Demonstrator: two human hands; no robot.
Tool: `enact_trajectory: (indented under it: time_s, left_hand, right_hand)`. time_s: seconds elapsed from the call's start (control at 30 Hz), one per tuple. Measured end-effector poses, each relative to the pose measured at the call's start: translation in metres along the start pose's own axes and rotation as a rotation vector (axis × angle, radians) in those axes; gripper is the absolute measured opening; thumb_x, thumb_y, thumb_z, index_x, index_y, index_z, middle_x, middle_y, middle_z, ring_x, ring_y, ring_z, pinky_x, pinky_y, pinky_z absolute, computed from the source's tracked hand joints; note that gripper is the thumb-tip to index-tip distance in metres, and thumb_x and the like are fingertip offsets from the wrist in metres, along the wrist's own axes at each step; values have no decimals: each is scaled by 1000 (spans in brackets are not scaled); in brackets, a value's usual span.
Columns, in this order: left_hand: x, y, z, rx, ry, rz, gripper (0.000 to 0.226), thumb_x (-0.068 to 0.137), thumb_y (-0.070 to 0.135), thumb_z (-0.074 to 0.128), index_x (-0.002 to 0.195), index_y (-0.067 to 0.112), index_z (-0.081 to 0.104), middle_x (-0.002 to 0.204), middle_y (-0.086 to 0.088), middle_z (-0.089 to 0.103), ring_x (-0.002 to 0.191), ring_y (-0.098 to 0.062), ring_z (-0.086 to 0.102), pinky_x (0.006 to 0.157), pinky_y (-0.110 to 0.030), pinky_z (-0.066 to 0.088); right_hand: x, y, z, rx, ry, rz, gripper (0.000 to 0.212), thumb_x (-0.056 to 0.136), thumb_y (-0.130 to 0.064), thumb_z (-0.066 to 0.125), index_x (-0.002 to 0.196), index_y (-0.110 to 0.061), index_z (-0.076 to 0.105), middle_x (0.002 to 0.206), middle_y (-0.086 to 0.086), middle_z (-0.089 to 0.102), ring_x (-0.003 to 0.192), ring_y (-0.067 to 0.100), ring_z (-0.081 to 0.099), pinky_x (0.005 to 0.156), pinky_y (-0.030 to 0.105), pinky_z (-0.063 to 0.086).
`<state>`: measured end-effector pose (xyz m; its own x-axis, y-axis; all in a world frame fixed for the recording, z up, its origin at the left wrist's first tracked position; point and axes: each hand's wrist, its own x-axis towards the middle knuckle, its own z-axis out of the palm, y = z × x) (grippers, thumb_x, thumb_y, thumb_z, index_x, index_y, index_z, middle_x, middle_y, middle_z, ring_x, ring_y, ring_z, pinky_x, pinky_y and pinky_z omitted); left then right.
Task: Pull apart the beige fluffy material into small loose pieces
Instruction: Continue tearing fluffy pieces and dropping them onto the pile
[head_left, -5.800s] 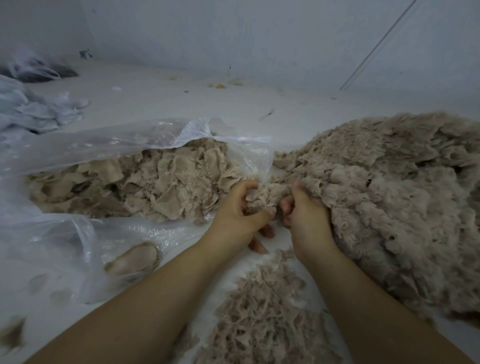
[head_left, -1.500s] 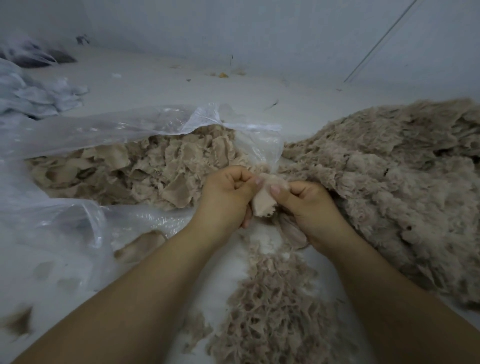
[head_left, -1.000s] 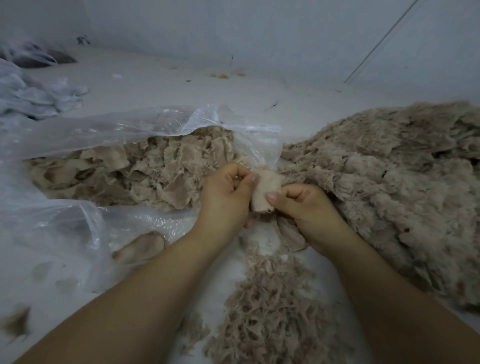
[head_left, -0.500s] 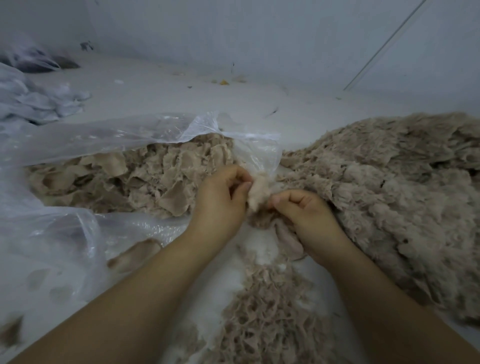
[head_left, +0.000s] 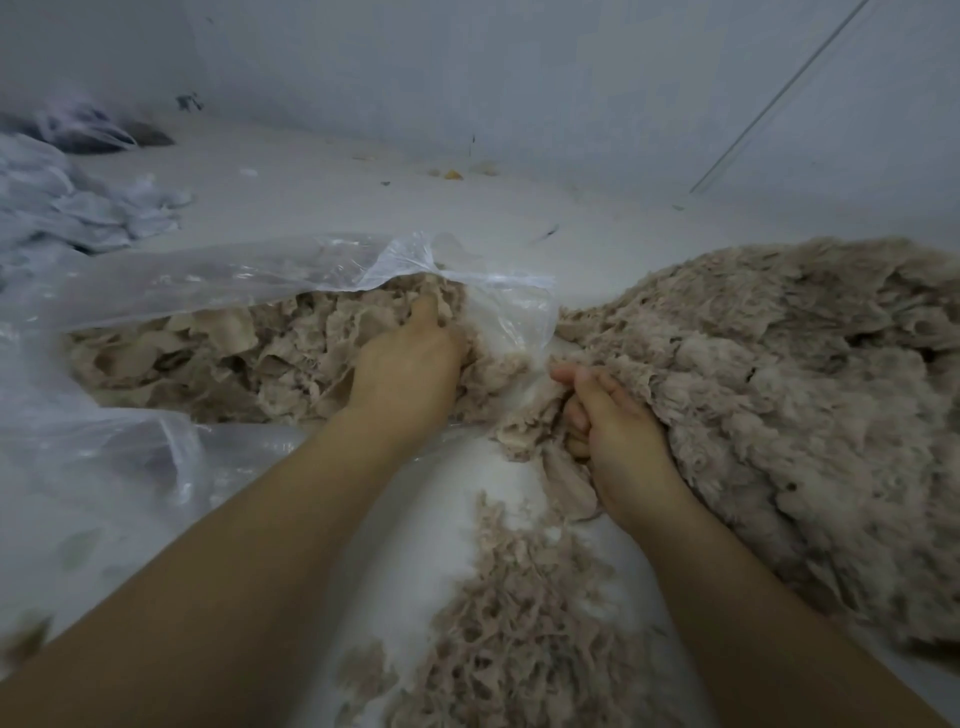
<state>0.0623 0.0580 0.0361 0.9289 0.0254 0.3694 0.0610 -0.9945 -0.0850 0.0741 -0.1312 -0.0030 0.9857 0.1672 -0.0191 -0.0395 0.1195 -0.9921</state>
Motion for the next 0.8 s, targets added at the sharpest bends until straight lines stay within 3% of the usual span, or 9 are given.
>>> enact_trajectory:
  time_s: [0.13, 0.23, 0.3, 0.4, 0.57, 0.63, 0.7, 0.73, 0.8]
  left_hand:
    - [-6, 16, 1, -195, 137, 6, 14, 85, 18, 58, 79, 14, 46, 107, -11, 48, 53, -22, 38, 44, -27, 23]
    - [-7, 36, 4, -552, -106, 33, 32, 81, 47, 65, 87, 16, 63, 93, -2, 58, 76, -21, 56, 63, -35, 48]
    - [-11, 46, 8, -689, -191, 23, 22, 83, 34, 70, 88, 13, 67, 84, -1, 63, 78, -21, 61, 68, -35, 51]
    - [-19, 50, 20, -875, -67, -88, 11, 89, 10, 63, 81, 5, 66, 70, -5, 61, 67, -24, 60, 59, -30, 45]
    - [-26, 48, 21, -1398, 2, -364, 11, 96, 4, 55, 85, 5, 57, 59, -10, 58, 40, -22, 56, 37, -23, 41]
    - [-28, 46, 19, -1313, 107, -305, 10, 93, 3, 58, 86, 11, 58, 72, -6, 60, 54, -19, 61, 46, -26, 47]
    - [-32, 45, 15, -1049, 282, -120, 9, 86, 7, 65, 89, 15, 61, 88, 1, 58, 79, -18, 60, 61, -27, 50]
    - [-34, 45, 14, -955, 326, -32, 7, 83, 15, 68, 85, 17, 62, 88, 4, 56, 81, -16, 58, 62, -26, 48]
    - [-39, 48, 11, -879, 213, 36, 18, 78, 35, 68, 70, 21, 61, 73, 9, 58, 68, -9, 56, 56, -28, 48]
  right_hand:
    - [0, 0, 1, 24, 4, -1, 28, 105, -31, 40, 105, -24, 68, 53, -12, 41, 44, 4, 28, 40, 18, 26]
    - [-1, 0, 2, 36, 2, -6, 28, 105, -28, 40, 103, -23, 67, 51, -11, 41, 43, 4, 28, 39, 18, 27]
    - [0, -1, 2, 13, 10, 4, 26, 105, -27, 41, 102, -21, 66, 51, -11, 41, 43, 4, 29, 38, 18, 27]
    - [2, -1, 2, -83, -15, 38, 25, 102, -26, 46, 90, -10, 61, 53, -4, 41, 44, 9, 30, 38, 22, 26]
    - [4, -4, 3, -221, -131, 12, 31, 99, -21, 53, 73, -9, 64, 51, -1, 40, 44, 12, 32, 42, 22, 28]
    - [5, -4, 4, -253, -117, 17, 26, 97, -20, 58, 73, -11, 63, 57, 7, 45, 52, 20, 37, 50, 28, 30]
    - [6, -2, 4, -199, -68, 44, 22, 97, -20, 57, 89, -2, 65, 64, 10, 54, 59, 23, 45, 55, 30, 36]
    - [6, -1, 4, -153, -50, 62, 23, 98, -20, 56, 99, 1, 65, 66, 6, 58, 59, 20, 50, 54, 26, 41]
    - [6, -2, 5, -67, -41, 92, 23, 98, -19, 55, 110, -1, 64, 74, 5, 64, 62, 11, 57, 49, 18, 44]
